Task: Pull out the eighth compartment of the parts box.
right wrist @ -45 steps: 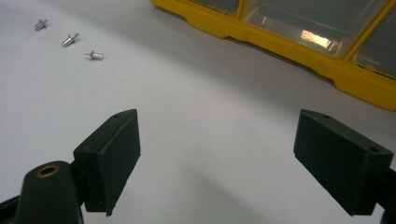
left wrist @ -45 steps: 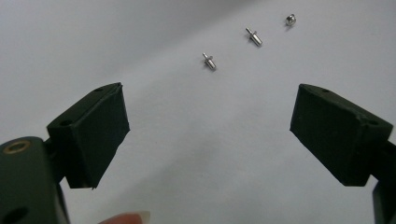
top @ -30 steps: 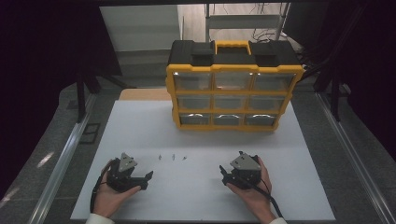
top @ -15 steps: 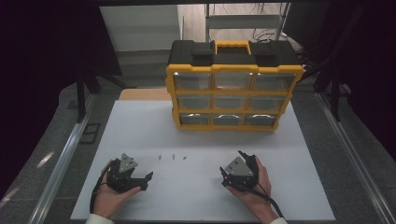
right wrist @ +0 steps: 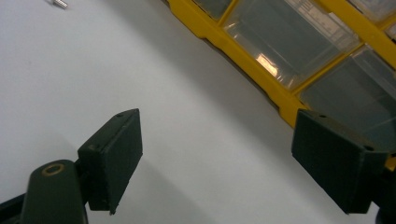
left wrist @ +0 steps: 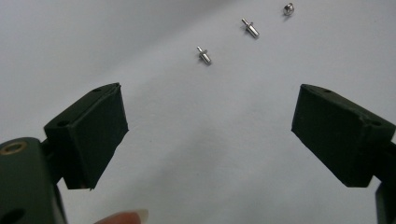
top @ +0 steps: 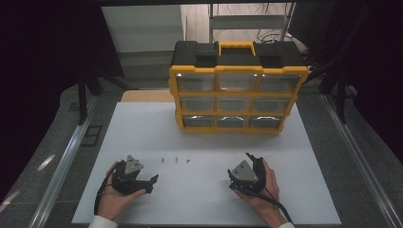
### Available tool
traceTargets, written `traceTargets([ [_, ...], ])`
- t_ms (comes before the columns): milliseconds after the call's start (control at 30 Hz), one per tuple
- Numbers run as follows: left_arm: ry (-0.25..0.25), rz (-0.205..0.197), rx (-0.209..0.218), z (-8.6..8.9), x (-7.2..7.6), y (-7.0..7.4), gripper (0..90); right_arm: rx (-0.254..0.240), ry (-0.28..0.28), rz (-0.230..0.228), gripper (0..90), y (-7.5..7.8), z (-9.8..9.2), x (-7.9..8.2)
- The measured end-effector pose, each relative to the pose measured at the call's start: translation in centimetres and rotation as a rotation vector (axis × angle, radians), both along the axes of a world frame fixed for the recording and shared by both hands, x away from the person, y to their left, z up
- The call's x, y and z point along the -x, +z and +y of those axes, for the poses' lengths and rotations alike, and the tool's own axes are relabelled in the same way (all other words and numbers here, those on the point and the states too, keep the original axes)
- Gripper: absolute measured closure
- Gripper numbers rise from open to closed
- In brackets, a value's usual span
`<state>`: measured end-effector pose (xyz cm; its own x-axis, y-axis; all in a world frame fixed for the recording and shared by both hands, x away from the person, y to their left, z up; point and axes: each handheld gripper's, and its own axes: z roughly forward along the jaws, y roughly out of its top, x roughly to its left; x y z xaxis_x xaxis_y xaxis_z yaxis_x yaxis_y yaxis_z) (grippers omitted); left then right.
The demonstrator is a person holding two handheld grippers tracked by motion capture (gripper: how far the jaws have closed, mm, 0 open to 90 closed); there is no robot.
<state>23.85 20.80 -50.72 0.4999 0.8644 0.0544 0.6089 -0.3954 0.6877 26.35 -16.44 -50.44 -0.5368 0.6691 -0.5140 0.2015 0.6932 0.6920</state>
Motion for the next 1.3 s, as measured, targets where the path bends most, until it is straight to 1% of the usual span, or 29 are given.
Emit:
traceTargets([
  [67, -0.002, 0.003, -0.002, 0.0, 0.0, 0.0, 10.7, 0.005, 0.005, -0.004, 16.3, -0.1, 0.0, 0.0],
  [267, -0.002, 0.001, -0.001, 0.0, -0.2, 0.1, 10.7, 0.054, 0.022, -0.027, 16.5, -0.3, 0.3, 0.1],
  [367, -0.003, 0.0, 0.0, 0.0, -0.1, 0.1, 10.7, 0.062, 0.029, -0.034, 16.6, -0.3, 0.5, 0.1],
  [467, -0.001, 0.004, -0.002, 0.1, -0.1, 0.0, 10.7, 0.079, 0.036, -0.048, 16.6, -0.3, 0.7, 0.0],
  [600, 0.002, 0.005, 0.001, 0.1, -0.2, 0.1, 10.7, 0.113, 0.049, -0.067, 16.5, -0.3, 1.0, -0.3],
  [633, 0.001, 0.004, 0.003, 0.1, -0.2, 0.1, 10.8, 0.133, 0.054, -0.074, 16.5, -0.4, 1.1, -0.3],
  [667, -0.001, 0.002, 0.002, 0.0, -0.2, 0.1, 10.8, 0.133, 0.054, -0.074, 16.5, -0.4, 1.1, -0.3],
  [800, -0.007, 0.002, -0.003, -0.1, -0.2, 0.0, 10.8, 0.163, 0.057, -0.087, 16.6, -0.6, 1.4, -0.5],
  [867, -0.008, 0.003, -0.002, 0.0, -0.2, 0.0, 10.8, 0.171, 0.064, -0.092, 16.5, -0.6, 1.7, -0.6],
  [1033, -0.01, 0.002, -0.002, 0.0, -0.2, 0.1, 10.8, 0.173, 0.065, -0.104, 15.6, -0.6, 1.9, -0.7],
  [1133, -0.015, 0.007, -0.006, -0.2, -0.3, 0.0, 10.8, 0.164, 0.067, -0.103, 14.2, -0.7, 1.9, -0.8],
  [1200, -0.019, 0.009, -0.009, -0.3, -0.3, 0.0, 10.8, 0.183, 0.065, -0.106, 14.1, -0.9, 2.0, -0.9],
  [1233, -0.02, 0.01, -0.009, -0.3, -0.3, -0.1, 10.8, 0.183, 0.065, -0.106, 14.1, -0.9, 2.0, -0.9],
  [1267, -0.02, 0.011, -0.009, -0.3, -0.3, -0.1, 10.9, 0.199, 0.066, -0.119, 14.2, -0.9, 2.0, -0.9],
  [1300, -0.021, 0.012, -0.01, -0.3, -0.4, -0.1, 10.9, 0.199, 0.066, -0.119, 14.2, -0.9, 2.0, -0.9],
])
